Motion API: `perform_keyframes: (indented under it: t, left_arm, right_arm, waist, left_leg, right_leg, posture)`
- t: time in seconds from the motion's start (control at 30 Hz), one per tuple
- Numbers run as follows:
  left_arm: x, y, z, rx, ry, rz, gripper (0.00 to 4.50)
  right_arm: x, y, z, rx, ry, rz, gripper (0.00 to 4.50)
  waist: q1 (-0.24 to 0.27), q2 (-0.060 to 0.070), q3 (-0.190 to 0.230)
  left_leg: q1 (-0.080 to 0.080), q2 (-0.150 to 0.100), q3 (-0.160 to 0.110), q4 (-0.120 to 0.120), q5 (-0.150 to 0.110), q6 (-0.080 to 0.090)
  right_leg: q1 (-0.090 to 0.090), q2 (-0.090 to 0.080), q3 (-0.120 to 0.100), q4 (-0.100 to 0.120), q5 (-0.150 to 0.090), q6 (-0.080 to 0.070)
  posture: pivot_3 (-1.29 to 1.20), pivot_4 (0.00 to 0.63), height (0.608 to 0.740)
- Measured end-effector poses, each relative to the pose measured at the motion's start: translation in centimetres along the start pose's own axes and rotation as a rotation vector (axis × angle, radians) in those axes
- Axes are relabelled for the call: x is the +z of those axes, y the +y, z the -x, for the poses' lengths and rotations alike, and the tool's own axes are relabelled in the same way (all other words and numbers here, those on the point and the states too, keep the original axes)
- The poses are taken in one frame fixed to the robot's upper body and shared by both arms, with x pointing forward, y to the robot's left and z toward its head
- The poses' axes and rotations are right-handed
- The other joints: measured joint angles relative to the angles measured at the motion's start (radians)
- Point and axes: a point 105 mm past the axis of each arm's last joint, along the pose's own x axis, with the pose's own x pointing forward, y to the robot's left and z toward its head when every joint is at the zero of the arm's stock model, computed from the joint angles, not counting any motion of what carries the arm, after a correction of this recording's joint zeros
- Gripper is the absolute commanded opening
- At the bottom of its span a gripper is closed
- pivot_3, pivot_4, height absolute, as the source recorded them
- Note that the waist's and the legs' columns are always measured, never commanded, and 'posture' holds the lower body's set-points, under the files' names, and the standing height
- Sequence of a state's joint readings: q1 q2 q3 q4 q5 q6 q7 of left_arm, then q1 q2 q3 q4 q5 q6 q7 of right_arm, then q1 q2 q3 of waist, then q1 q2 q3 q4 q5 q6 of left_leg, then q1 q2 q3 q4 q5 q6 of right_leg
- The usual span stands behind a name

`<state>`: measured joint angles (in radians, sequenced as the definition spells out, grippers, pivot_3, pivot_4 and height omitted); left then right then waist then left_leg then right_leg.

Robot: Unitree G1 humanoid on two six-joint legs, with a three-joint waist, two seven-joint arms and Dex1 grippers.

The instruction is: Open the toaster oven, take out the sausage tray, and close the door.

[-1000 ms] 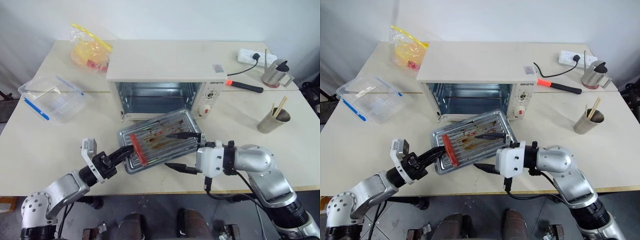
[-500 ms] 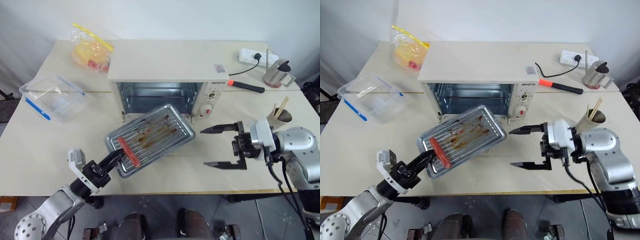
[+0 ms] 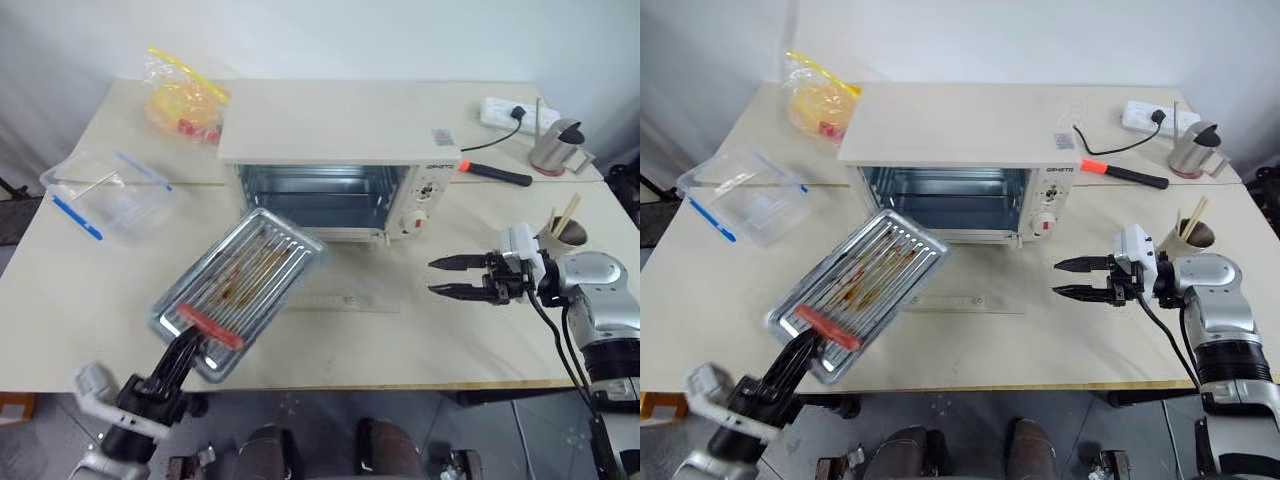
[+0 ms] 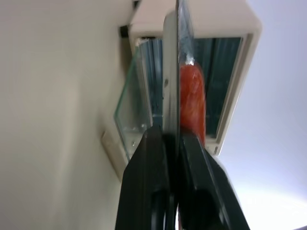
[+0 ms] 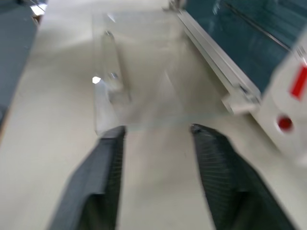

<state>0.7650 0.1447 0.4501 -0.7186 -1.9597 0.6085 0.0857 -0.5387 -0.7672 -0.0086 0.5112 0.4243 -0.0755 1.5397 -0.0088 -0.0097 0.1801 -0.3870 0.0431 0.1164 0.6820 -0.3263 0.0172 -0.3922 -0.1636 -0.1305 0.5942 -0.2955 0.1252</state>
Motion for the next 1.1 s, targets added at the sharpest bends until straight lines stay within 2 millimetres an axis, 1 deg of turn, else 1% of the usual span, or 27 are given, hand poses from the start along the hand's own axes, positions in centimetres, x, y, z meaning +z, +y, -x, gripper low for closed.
perform_keyframes:
  t: [0.07, 0.1, 0.13, 0.27, 0.37, 0.47, 0.57, 0.67, 0.73, 0.77, 0.83, 0.9, 0.93, 1.0, 1.1]
  left_arm:
    - [0.1, -0.1, 0.9, 0.016, -0.044, 0.006, 0.0]
    - [0.2, -0.2, 1.2, 0.015, -0.065, 0.011, 0.0]
    - [0.2, -0.4, 1.7, 0.012, -0.092, 0.016, 0.0]
    - [0.8, -0.3, 3.5, 0.027, -0.175, 0.026, 0.0]
    - [1.3, -0.4, 4.4, 0.017, -0.242, 0.028, 0.0]
    - [2.6, -0.6, 5.1, -0.004, -0.315, -0.007, 0.0]
    - [3.9, -0.4, 6.0, 0.003, -0.383, -0.042, 0.0]
    - [5.4, 0.1, 6.8, 0.016, -0.454, -0.069, 0.0]
    - [6.3, 0.3, 6.8, 0.009, -0.489, -0.072, 0.0]
    - [6.8, 0.6, 6.7, 0.006, -0.508, -0.069, 0.0]
    - [7.4, 1.8, 6.7, 0.028, -0.524, -0.043, 0.0]
    - [7.3, 2.4, 6.8, 0.045, -0.517, -0.026, 0.0]
    - [7.3, 2.7, 6.9, 0.052, -0.512, -0.019, 0.0]
    - [7.5, 2.9, 7.0, 0.054, -0.51, -0.018, 0.0]
    - [7.4, 3.1, 6.9, 0.056, -0.488, -0.011, 0.0]
  right_arm:
    - [-0.6, 0.0, -0.4, 0.005, 0.003, -0.015, 0.62]
    - [-0.8, 0.0, -0.8, 0.014, 0.002, -0.014, 0.42]
    - [-0.9, 0.1, -1.2, 0.032, 0.013, -0.013, 0.05]
    - [-1.3, 0.0, -1.5, 0.043, 0.029, -0.02, 0.05]
    - [-2.1, 0.2, -1.8, 0.06, 0.047, -0.043, 0.05]
    - [-3.0, 0.5, -2.2, 0.079, 0.074, -0.053, 0.05]
    - [-3.7, 0.6, -2.5, 0.084, 0.101, -0.063, 0.05]
    - [-3.8, 0.5, -3.1, 0.09, 0.093, -0.061, 0.05]
    - [-3.7, 0.6, -3.7, 0.097, 0.071, -0.068, 0.05]
    - [-3.5, 0.7, -4.3, 0.104, 0.043, -0.08, 0.05]
    - [-2.2, 0.9, -5.8, 0.13, -0.033, -0.079, 0.05]
    - [-1.3, 0.8, -5.9, 0.133, -0.068, -0.086, 0.05]
    - [-0.4, 0.6, -5.9, 0.125, -0.099, -0.089, 0.05]
    - [1.0, 0.4, -5.7, 0.118, -0.147, -0.093, 0.05]
    - [2.4, -0.2, -5.3, 0.103, -0.191, -0.113, 0.05]
  waist:
    - [0.002, 0.002, 0.001]
    - [0.002, 0.002, 0.001]
    - [0.002, 0.003, 0.001]
    - [0.005, 0.003, 0.001]
    - [0.005, 0.003, 0.001]
    - [0.004, 0.003, 0.001]
    - [0.003, 0.003, 0.001]
    - [0.002, 0.003, 0.001]
    - [0.001, 0.003, 0.001]
    - [0.001, 0.003, 0.001]
    - [-0.002, 0.003, 0.001]
    - [-0.002, 0.003, 0.001]
    - [-0.002, 0.003, 0.001]
    - [-0.002, 0.003, 0.001]
    - [-0.002, 0.003, 0.001]
  left_leg:
    - [0.0, 0.0, 0.0, 0.0, 0.0, 0.0]
    - [0.0, 0.0, 0.0, 0.0, 0.0, 0.0]
    - [0.0, 0.0, 0.001, 0.001, 0.0, 0.0]
    - [-0.001, 0.0, 0.001, 0.001, -0.001, 0.001]
    - [-0.001, -0.001, 0.001, 0.002, -0.002, 0.003]
    - [-0.001, 0.0, 0.002, 0.002, -0.003, 0.003]
    - [-0.001, -0.001, 0.002, 0.002, -0.002, 0.003]
    - [-0.001, 0.0, 0.002, 0.003, -0.002, 0.003]
    - [-0.001, 0.0, 0.002, 0.003, -0.002, 0.003]
    - [-0.001, 0.0, 0.002, 0.003, -0.002, 0.003]
    - [-0.001, 0.001, 0.002, 0.003, -0.003, 0.002]
    - [-0.001, 0.001, 0.002, 0.003, -0.003, 0.003]
    - [-0.002, 0.001, 0.002, 0.003, -0.004, 0.004]
    - [-0.001, 0.002, 0.002, 0.003, -0.005, 0.003]
    - [-0.001, 0.002, 0.002, 0.003, -0.005, 0.003]
  right_leg:
    - [0.0, 0.0, 0.0, -0.001, -0.002, -0.004]
    - [0.0, 0.0, 0.0, -0.001, -0.003, -0.006]
    - [0.0, 0.0, 0.0, -0.001, -0.004, -0.008]
    - [0.0, 0.0, 0.0, -0.003, -0.005, -0.01]
    - [0.0, 0.0, 0.001, -0.003, -0.007, -0.013]
    - [0.0, 0.0, 0.001, -0.003, -0.007, -0.013]
    - [0.0, 0.001, 0.001, -0.003, -0.007, -0.013]
    - [0.0, 0.001, 0.001, -0.003, -0.006, -0.013]
    - [0.0, 0.001, 0.001, -0.003, -0.006, -0.013]
    - [0.0, 0.002, 0.001, -0.002, -0.006, -0.012]
    - [0.0, 0.002, 0.001, -0.001, -0.003, -0.006]
    - [-0.001, 0.002, 0.001, -0.002, -0.001, -0.003]
    - [-0.001, 0.002, 0.001, -0.002, 0.0, -0.002]
    - [-0.001, 0.002, 0.001, -0.002, 0.0, -0.001]
    - [-0.001, 0.002, 0.001, -0.002, 0.0, -0.001]
  posture:
    - [0.0, 0.15, 0.74]
    - [0.0, 0.15, 0.74]
    - [0.0, 0.15, 0.74]
    - [0.0, 0.15, 0.74]
    - [0.0, 0.15, 0.74]
    - [0.0, 0.15, 0.74]
    - [0.0, 0.15, 0.74]
    - [0.0, 0.15, 0.74]
    - [0.0, 0.15, 0.74]
    - [0.0, 0.15, 0.74]
    - [0.0, 0.15, 0.74]
    - [0.0, 0.15, 0.74]
    - [0.0, 0.15, 0.74]
    - [0.0, 0.15, 0.74]
    - [0.0, 0.15, 0.74]
